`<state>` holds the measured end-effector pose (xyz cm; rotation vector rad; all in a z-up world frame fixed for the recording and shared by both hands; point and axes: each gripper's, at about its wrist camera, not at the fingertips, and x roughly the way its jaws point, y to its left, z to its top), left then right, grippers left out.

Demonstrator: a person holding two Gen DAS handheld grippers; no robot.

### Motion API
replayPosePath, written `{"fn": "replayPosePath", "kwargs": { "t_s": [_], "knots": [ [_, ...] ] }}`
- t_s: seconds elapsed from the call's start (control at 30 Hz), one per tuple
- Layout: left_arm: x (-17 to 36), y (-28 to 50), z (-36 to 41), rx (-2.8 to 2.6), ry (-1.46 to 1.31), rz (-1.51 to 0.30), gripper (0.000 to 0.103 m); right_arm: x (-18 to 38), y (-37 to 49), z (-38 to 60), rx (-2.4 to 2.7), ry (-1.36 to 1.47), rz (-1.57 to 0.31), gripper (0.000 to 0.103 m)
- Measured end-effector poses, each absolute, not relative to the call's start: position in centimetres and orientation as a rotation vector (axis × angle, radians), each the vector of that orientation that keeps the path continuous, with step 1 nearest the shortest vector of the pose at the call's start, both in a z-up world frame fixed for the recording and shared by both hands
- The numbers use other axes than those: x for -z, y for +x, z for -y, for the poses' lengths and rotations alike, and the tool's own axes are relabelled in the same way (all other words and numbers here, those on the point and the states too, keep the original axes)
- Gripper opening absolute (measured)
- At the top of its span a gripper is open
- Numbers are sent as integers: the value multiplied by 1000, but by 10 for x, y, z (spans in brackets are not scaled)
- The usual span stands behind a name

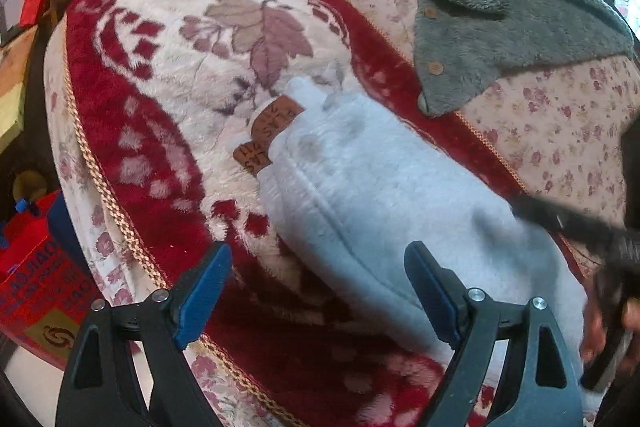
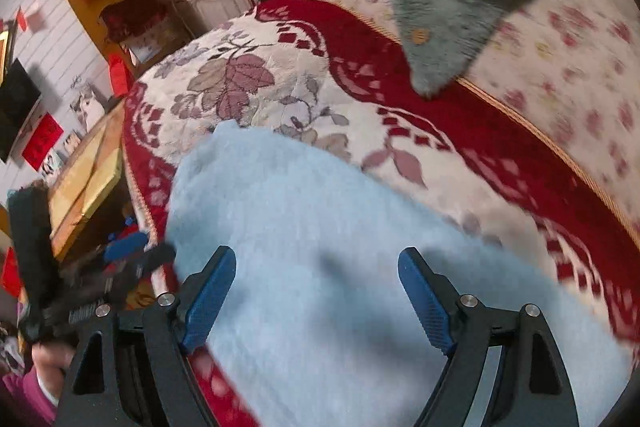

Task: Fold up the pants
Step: 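Grasp the waistband end of the grey sweatpants with the right gripper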

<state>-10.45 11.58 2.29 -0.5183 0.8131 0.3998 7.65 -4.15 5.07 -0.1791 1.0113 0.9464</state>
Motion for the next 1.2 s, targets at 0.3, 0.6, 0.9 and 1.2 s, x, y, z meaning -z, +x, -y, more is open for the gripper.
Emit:
{"fn": "replayPosePath", "kwargs": {
  "t_s": [0.3, 0.6, 0.9, 1.2],
  "knots": [
    [-6, -89, -120, -374, -523, -861, 87, -29, 116, -44, -1058, -314, -1023, 88],
    [8, -78, -130, -399, -555, -912, 87, 0, 132, -99, -1222, -419, -1091, 90],
    [22, -64, -137, -435, -619, -943, 98, 19, 148, -117, -1332, -417, -1200, 95],
    [25, -58, -137, -423, -636, -885, 69, 24, 137, -113, -1392, -372, -1199, 74]
  ]
}}
